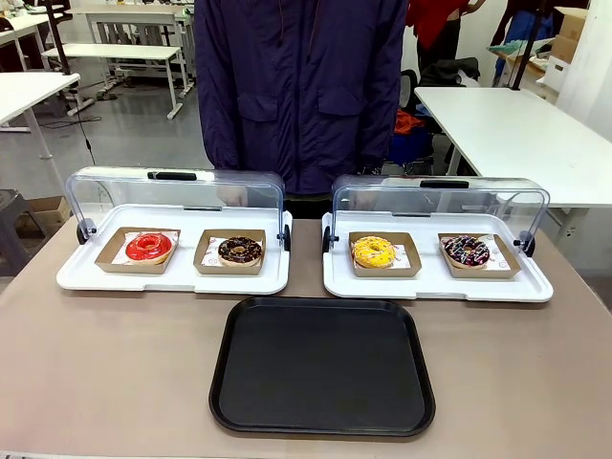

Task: Move the first donut from the left to the tray.
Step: Pick up the Paper togo box containing the Donut indicated by the person and place it on the Handle tray.

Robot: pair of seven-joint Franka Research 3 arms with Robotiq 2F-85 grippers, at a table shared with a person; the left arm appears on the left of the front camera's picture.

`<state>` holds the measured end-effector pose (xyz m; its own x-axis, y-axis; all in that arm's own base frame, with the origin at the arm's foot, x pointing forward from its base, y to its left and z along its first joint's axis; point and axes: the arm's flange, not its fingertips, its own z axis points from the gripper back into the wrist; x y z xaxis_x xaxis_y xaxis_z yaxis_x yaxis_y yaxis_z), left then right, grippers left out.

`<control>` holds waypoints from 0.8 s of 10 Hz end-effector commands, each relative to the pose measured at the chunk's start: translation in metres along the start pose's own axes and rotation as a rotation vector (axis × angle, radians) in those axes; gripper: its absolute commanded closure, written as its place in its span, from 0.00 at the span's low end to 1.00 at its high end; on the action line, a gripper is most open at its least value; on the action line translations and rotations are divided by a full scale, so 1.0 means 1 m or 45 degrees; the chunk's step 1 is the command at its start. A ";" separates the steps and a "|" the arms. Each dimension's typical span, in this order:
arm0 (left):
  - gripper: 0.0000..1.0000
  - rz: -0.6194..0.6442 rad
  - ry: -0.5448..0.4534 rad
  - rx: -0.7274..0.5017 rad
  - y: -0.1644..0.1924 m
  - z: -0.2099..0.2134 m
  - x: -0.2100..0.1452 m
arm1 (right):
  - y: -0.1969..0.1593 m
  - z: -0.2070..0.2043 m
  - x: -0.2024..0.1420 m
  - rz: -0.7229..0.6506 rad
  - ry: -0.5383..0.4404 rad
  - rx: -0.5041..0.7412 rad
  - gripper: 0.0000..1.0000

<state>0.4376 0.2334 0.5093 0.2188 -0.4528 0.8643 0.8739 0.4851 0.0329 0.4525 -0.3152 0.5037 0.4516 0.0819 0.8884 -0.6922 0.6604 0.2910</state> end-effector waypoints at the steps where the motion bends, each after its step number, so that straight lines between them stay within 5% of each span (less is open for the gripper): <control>1: 0.00 -0.001 -0.002 -0.002 0.000 0.000 0.000 | 0.001 0.000 0.002 0.005 -0.002 0.000 0.00; 8: 0.00 -0.001 -0.002 -0.002 0.000 0.000 0.000 | 0.001 0.000 0.002 0.005 -0.002 0.000 0.00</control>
<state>0.4376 0.2334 0.5093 0.2188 -0.4528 0.8643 0.8739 0.4851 0.0329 0.4525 -0.3152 0.5037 0.4516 0.0819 0.8884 -0.6922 0.6604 0.2910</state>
